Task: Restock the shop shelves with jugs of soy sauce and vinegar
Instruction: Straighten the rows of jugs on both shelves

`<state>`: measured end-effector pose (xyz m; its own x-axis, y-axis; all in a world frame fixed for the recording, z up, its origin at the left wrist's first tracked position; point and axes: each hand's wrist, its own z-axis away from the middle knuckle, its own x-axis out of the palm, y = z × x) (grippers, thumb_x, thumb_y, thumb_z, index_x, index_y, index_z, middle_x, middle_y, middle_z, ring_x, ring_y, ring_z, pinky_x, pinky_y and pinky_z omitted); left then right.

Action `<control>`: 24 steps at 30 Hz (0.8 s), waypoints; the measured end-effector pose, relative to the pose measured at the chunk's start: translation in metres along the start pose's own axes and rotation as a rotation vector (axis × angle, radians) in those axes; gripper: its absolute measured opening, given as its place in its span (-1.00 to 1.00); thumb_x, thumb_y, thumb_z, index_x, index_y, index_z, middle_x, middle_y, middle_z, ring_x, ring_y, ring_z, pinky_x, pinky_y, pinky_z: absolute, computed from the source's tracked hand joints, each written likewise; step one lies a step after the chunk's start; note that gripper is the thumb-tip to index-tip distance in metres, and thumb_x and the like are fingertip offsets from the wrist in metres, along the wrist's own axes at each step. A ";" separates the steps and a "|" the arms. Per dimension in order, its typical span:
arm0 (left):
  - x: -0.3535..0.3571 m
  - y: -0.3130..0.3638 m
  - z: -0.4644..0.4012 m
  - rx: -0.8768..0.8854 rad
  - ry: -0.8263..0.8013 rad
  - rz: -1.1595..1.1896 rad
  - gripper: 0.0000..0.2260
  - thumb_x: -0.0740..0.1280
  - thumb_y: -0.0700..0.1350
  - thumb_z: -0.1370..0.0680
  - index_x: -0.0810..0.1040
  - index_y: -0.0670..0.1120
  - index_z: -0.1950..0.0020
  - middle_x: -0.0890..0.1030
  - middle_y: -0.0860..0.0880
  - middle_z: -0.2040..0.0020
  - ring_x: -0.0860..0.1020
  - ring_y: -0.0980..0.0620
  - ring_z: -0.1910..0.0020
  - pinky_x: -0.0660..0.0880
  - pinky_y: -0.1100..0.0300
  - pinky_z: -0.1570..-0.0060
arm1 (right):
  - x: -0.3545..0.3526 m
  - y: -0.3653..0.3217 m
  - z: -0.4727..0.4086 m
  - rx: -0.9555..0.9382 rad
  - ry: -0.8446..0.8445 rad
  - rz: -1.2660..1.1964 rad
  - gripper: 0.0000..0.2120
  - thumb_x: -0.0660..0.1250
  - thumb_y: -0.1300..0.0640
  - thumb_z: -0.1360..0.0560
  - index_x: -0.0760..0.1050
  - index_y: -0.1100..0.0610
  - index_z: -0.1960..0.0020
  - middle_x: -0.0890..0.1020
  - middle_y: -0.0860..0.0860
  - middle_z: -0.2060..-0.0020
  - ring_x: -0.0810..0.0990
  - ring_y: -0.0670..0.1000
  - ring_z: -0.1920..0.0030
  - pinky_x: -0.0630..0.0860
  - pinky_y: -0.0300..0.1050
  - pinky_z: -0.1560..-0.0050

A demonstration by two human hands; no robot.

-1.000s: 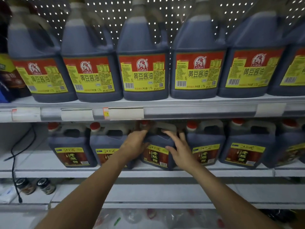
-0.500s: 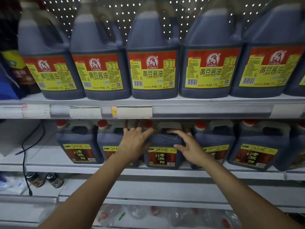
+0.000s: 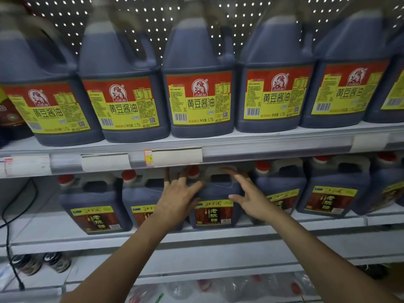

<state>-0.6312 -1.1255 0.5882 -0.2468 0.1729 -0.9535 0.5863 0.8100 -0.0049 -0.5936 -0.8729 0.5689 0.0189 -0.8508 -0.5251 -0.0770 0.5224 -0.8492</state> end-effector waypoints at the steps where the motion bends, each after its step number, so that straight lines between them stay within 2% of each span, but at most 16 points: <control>1: 0.000 -0.001 0.000 -0.003 0.010 0.001 -0.60 0.36 0.07 -0.61 0.32 0.20 -0.41 0.54 -0.14 -0.10 0.59 -0.19 -0.04 0.46 -0.16 -0.15 | 0.001 -0.002 -0.002 0.004 0.005 -0.010 -0.39 0.37 0.19 -0.63 0.21 -0.39 -0.40 0.36 -0.09 -0.42 0.35 0.01 -0.49 0.39 0.01 -0.47; 6: -0.002 -0.009 -0.002 0.002 0.022 0.013 -0.57 0.33 0.14 -0.62 0.27 0.24 -0.44 0.58 -0.09 -0.04 0.61 -0.17 -0.03 0.46 -0.11 -0.12 | 0.010 -0.009 0.000 -0.013 0.048 0.014 -0.36 0.34 0.15 -0.66 0.20 -0.60 -0.28 0.33 -0.15 -0.38 0.35 0.03 -0.50 0.42 0.11 -0.47; 9: -0.003 -0.016 -0.002 0.021 -0.017 0.032 -0.56 0.26 0.17 -0.65 0.24 0.24 -0.51 0.58 -0.07 -0.06 0.59 -0.13 -0.08 0.44 -0.04 -0.10 | 0.017 -0.007 0.003 -0.005 0.072 0.019 -0.34 0.35 0.15 -0.65 0.19 -0.58 -0.34 0.32 -0.13 -0.38 0.35 0.04 -0.50 0.42 0.18 -0.47; 12: -0.004 -0.019 -0.003 0.053 -0.018 0.040 -0.57 0.29 0.16 -0.63 0.31 0.23 -0.49 0.58 -0.07 0.03 0.61 -0.14 0.01 0.44 0.00 0.06 | 0.018 -0.009 0.005 0.014 0.068 0.015 -0.33 0.34 0.16 -0.65 0.19 -0.57 -0.36 0.30 -0.12 -0.43 0.35 0.06 -0.51 0.43 0.23 -0.46; 15: -0.003 -0.018 -0.006 0.084 -0.027 0.034 -0.54 0.33 0.15 -0.61 0.32 0.22 -0.49 0.57 -0.08 0.05 0.61 -0.16 0.05 0.43 0.00 0.14 | 0.018 -0.013 0.009 0.036 0.074 0.074 -0.38 0.33 0.14 -0.66 0.18 -0.41 -0.49 0.26 -0.13 -0.50 0.33 0.06 -0.53 0.43 0.21 -0.46; 17: -0.004 -0.013 -0.007 0.091 -0.006 0.027 -0.51 0.35 0.16 -0.59 0.32 0.21 -0.49 0.57 -0.08 0.05 0.60 -0.16 0.06 0.45 -0.01 0.14 | 0.018 -0.016 0.018 -0.015 0.123 0.114 -0.41 0.33 0.13 -0.65 0.20 -0.32 -0.52 0.26 -0.16 -0.50 0.35 -0.01 -0.51 0.47 0.13 -0.43; 20: -0.007 0.010 -0.015 0.123 0.019 0.083 -0.49 0.35 0.16 -0.59 0.31 0.18 -0.51 0.56 -0.11 0.01 0.58 -0.17 0.04 0.50 -0.04 0.09 | -0.007 -0.016 0.040 -0.127 0.339 0.169 -0.55 0.36 0.20 -0.62 0.39 -0.18 -0.41 0.41 -0.17 -0.32 0.56 -0.14 -0.26 0.59 -0.07 -0.22; 22: -0.010 0.035 -0.025 0.158 0.011 0.133 -0.48 0.34 0.11 -0.60 0.29 0.15 -0.54 0.54 -0.14 -0.10 0.57 -0.20 -0.05 0.51 -0.07 0.01 | -0.039 -0.008 0.055 -0.136 0.524 0.316 -0.64 0.40 0.23 -0.59 0.50 -0.06 -0.32 0.44 -0.10 -0.23 0.59 -0.09 -0.13 0.58 -0.13 -0.14; 24: -0.011 0.063 -0.039 0.199 0.003 0.146 -0.46 0.31 0.09 -0.61 0.25 0.15 -0.57 0.51 -0.15 -0.18 0.55 -0.22 -0.12 0.50 -0.06 -0.05 | -0.077 0.009 0.063 -0.063 0.621 0.432 -0.64 0.43 0.23 -0.55 0.51 0.03 -0.31 0.43 0.01 -0.24 0.55 0.09 -0.22 0.54 -0.01 -0.22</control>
<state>-0.6214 -1.0541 0.6105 -0.1509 0.2819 -0.9475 0.7563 0.6501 0.0730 -0.5333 -0.7996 0.5982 -0.5891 -0.4566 -0.6667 -0.0071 0.8279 -0.5608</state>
